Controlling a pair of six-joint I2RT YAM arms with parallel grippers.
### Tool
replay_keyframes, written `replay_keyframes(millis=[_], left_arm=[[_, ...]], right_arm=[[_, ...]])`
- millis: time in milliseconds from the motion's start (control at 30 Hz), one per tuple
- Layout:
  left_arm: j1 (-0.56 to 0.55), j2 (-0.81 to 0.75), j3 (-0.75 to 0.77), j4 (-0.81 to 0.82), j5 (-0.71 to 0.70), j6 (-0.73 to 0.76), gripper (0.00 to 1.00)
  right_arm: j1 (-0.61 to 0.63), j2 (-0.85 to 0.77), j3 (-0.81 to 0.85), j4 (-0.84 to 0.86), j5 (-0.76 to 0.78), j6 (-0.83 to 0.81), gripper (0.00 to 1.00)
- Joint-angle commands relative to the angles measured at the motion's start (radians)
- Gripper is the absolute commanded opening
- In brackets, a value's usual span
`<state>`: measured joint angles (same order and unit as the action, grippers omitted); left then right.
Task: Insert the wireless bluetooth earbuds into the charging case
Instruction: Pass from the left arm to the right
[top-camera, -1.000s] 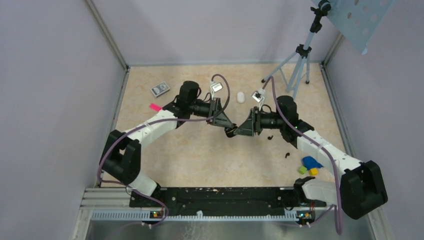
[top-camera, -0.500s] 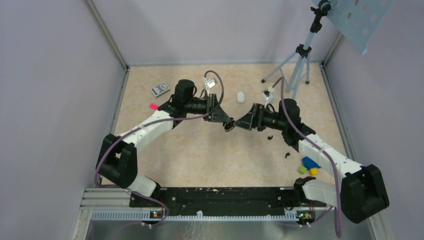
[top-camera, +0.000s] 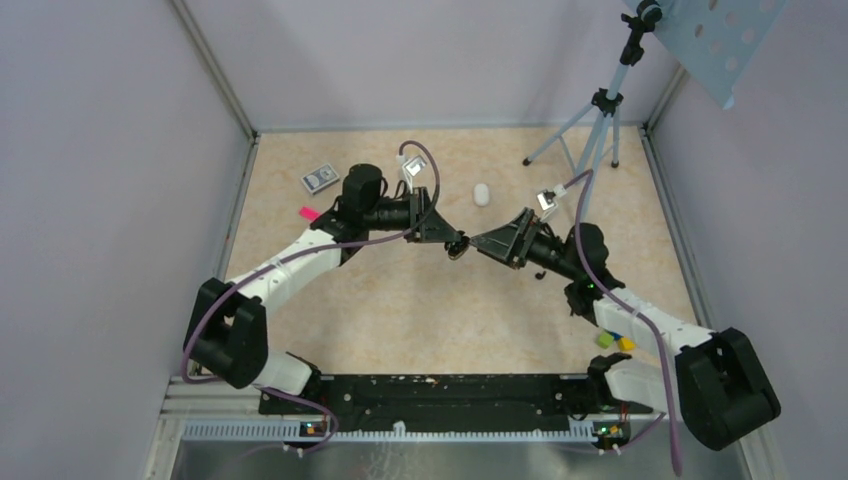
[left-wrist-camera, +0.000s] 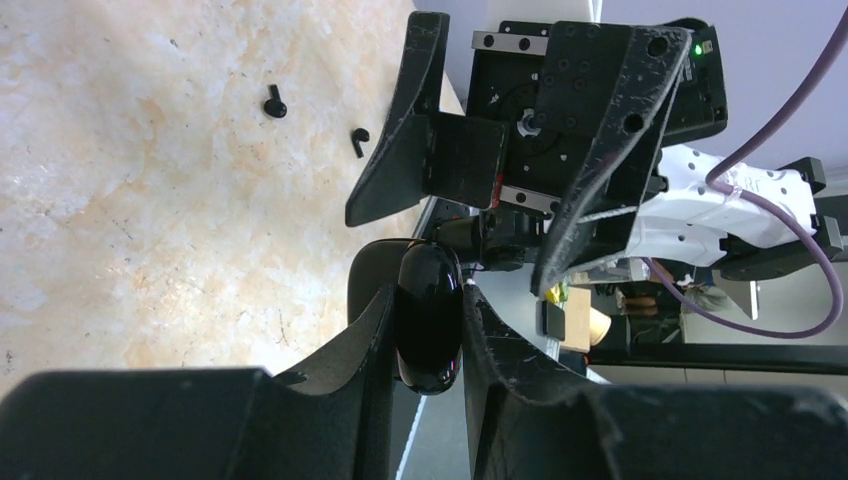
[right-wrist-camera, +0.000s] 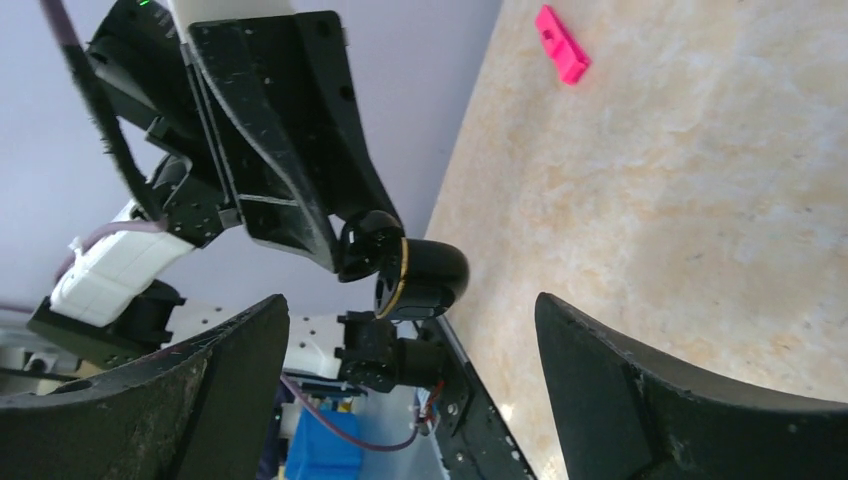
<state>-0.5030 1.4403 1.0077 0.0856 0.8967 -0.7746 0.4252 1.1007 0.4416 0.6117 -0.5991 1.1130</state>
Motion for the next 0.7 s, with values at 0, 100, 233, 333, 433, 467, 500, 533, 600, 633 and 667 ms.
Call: replay_keyframes(millis=[0,100,233,333,433,467,500,533,600,633,667], left_arm=[[0.002,-0.050,-0.013,0.095,-0.039,-0.043,0.00],[0.002,-0.066,-0.029,0.132,-0.052,-0.084,0.00],[0.003,-0.090,-0.072,0.210,-0.069,-0.138,0.00],[0.003,-0.096,-0.088,0.236,-0.059,-0.172,0.00],[0.004,-0.104,-0.106,0.265,-0.051,-0.205,0.00],[0.003,-0.106,-0.114,0.275,-0.055,-0.209,0.00],[0.003,-0.111,-0.118,0.279,-0.060,-0.211,0.00],[0.004,-0.114,-0.123,0.280,-0.066,-0.212,0.00],[0.004,-0.117,-0.123,0.280,-0.066,-0.215,0.00],[0.004,-0.117,-0.124,0.279,-0.063,-0.217,0.00],[0.004,-0.117,-0.124,0.280,-0.062,-0.220,0.00]], right_arm=[[0.032,0.050,-0.024,0.306,-0.024,0.108,0.89],[0.061,0.095,-0.004,0.356,-0.039,0.105,0.88],[0.080,0.158,0.001,0.417,-0.033,0.122,0.84],[0.083,0.187,-0.029,0.504,-0.008,0.161,0.79],[0.083,0.212,-0.052,0.597,0.011,0.194,0.76],[0.084,0.216,-0.056,0.614,0.016,0.198,0.74],[0.084,0.217,-0.055,0.620,0.019,0.198,0.71],[0.085,0.220,-0.051,0.614,0.017,0.193,0.67],[0.086,0.227,-0.033,0.593,0.001,0.178,0.60],[0.087,0.231,-0.022,0.581,-0.009,0.171,0.58],[0.089,0.234,-0.012,0.573,-0.014,0.168,0.58]])
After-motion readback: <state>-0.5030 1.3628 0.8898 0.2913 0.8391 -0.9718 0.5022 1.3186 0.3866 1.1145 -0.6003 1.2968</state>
